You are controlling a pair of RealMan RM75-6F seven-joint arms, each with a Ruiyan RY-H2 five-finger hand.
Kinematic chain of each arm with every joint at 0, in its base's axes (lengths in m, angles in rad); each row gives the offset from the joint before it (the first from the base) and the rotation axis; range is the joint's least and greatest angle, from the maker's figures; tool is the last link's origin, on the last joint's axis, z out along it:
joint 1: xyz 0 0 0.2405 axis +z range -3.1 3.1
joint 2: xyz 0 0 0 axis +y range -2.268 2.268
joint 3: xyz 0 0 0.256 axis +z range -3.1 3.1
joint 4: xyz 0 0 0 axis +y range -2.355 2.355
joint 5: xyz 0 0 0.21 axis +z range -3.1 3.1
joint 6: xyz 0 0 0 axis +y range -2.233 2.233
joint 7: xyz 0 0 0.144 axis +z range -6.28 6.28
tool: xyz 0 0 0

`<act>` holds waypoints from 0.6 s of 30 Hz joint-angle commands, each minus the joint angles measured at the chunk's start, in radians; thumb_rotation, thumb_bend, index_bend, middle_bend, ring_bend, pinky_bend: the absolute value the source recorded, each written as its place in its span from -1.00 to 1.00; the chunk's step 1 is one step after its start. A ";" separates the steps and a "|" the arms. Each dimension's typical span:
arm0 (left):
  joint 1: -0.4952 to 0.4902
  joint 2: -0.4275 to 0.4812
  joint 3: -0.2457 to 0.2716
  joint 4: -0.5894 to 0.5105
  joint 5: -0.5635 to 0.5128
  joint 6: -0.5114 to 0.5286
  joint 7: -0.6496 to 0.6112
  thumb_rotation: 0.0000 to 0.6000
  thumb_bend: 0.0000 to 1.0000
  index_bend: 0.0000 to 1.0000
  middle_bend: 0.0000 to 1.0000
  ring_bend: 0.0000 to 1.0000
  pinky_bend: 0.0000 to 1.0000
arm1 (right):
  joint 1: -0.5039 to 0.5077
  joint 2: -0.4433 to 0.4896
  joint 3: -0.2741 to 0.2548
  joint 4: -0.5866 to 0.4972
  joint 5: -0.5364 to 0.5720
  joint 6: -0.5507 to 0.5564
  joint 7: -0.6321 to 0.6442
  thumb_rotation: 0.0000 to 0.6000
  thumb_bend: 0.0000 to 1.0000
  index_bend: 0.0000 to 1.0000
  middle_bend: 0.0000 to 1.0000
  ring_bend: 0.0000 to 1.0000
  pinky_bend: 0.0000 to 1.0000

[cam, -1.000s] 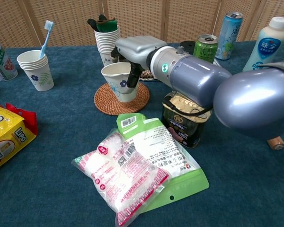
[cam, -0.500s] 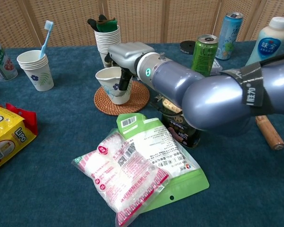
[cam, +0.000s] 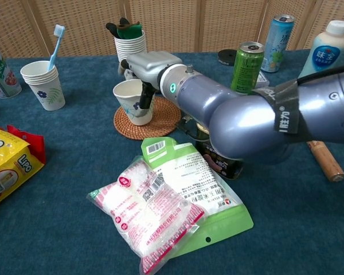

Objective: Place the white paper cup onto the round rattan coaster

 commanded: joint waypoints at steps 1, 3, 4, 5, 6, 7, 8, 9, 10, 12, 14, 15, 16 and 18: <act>0.000 0.000 0.000 0.000 0.000 0.000 0.001 1.00 -0.36 -1.00 -1.00 -1.00 -1.00 | -0.003 0.008 0.004 -0.014 -0.003 0.008 0.002 1.00 -0.70 -0.80 -0.23 -0.26 -0.23; 0.001 -0.001 0.000 -0.001 0.002 0.002 0.003 1.00 -0.36 -1.00 -1.00 -1.00 -1.00 | -0.006 0.015 0.006 -0.027 -0.002 0.010 0.002 1.00 -0.73 -0.82 -0.34 -0.29 -0.23; 0.001 -0.001 0.001 -0.001 0.003 0.003 0.004 1.00 -0.36 -1.00 -1.00 -1.00 -1.00 | -0.008 0.020 0.008 -0.037 0.000 0.010 0.004 1.00 -0.75 -0.83 -0.38 -0.30 -0.23; 0.001 -0.002 0.001 -0.002 0.004 0.004 0.005 1.00 -0.36 -1.00 -1.00 -1.00 -1.00 | -0.011 0.024 0.008 -0.046 0.002 0.008 0.006 1.00 -0.78 -0.84 -0.43 -0.31 -0.23; 0.002 -0.002 0.001 -0.002 0.004 0.004 0.007 1.00 -0.36 -1.00 -1.00 -1.00 -1.00 | -0.013 0.028 0.008 -0.054 0.004 0.007 0.006 1.00 -0.80 -0.85 -0.46 -0.31 -0.23; 0.002 -0.003 0.002 -0.002 0.005 0.004 0.008 1.00 -0.37 -1.00 -1.00 -1.00 -1.00 | -0.015 0.033 0.006 -0.061 0.005 0.008 0.001 1.00 -0.82 -0.86 -0.51 -0.33 -0.23; 0.002 -0.003 0.002 -0.003 0.005 0.003 0.008 1.00 -0.37 -1.00 -1.00 -1.00 -1.00 | -0.015 0.036 0.005 -0.064 0.006 0.010 -0.003 1.00 -0.84 -0.86 -0.55 -0.34 -0.23; 0.002 -0.003 0.002 -0.003 0.005 0.003 0.009 1.00 -0.36 -1.00 -1.00 -1.00 -1.00 | -0.017 0.039 0.005 -0.069 0.009 0.011 -0.006 1.00 -0.84 -0.86 -0.56 -0.34 -0.23; 0.002 -0.003 0.002 -0.003 0.004 0.003 0.009 1.00 -0.36 -1.00 -1.00 -1.00 -1.00 | -0.019 0.043 0.006 -0.075 0.012 0.012 -0.008 1.00 -0.85 -0.86 -0.56 -0.34 -0.23; 0.002 -0.003 0.001 -0.003 0.003 0.004 0.009 1.00 -0.36 -1.00 -1.00 -1.00 -1.00 | -0.023 0.052 0.006 -0.089 0.011 0.018 -0.009 1.00 -0.85 -0.86 -0.56 -0.35 -0.23; 0.001 -0.003 0.000 -0.002 0.002 0.004 0.009 1.00 -0.36 -1.00 -1.00 -1.00 -1.00 | -0.031 0.068 0.003 -0.111 0.005 0.030 -0.012 1.00 -0.87 -0.86 -0.56 -0.35 -0.23; 0.001 -0.003 0.000 -0.002 0.001 0.002 0.009 1.00 -0.36 -1.00 -1.00 -1.00 -1.00 | -0.035 0.078 0.002 -0.125 0.003 0.036 -0.013 1.00 -0.87 -0.86 -0.57 -0.36 -0.23; 0.000 -0.003 0.001 -0.001 0.001 0.000 0.009 1.00 -0.36 -1.00 -1.00 -1.00 -1.00 | -0.043 0.092 -0.001 -0.148 0.000 0.045 -0.017 1.00 -0.88 -0.87 -0.59 -0.37 -0.23; -0.001 -0.003 0.001 -0.001 0.001 -0.002 0.006 1.00 -0.37 -1.00 -1.00 -1.00 -1.00 | -0.058 0.121 -0.006 -0.194 -0.004 0.064 -0.030 1.00 -0.89 -0.88 -0.62 -0.40 -0.23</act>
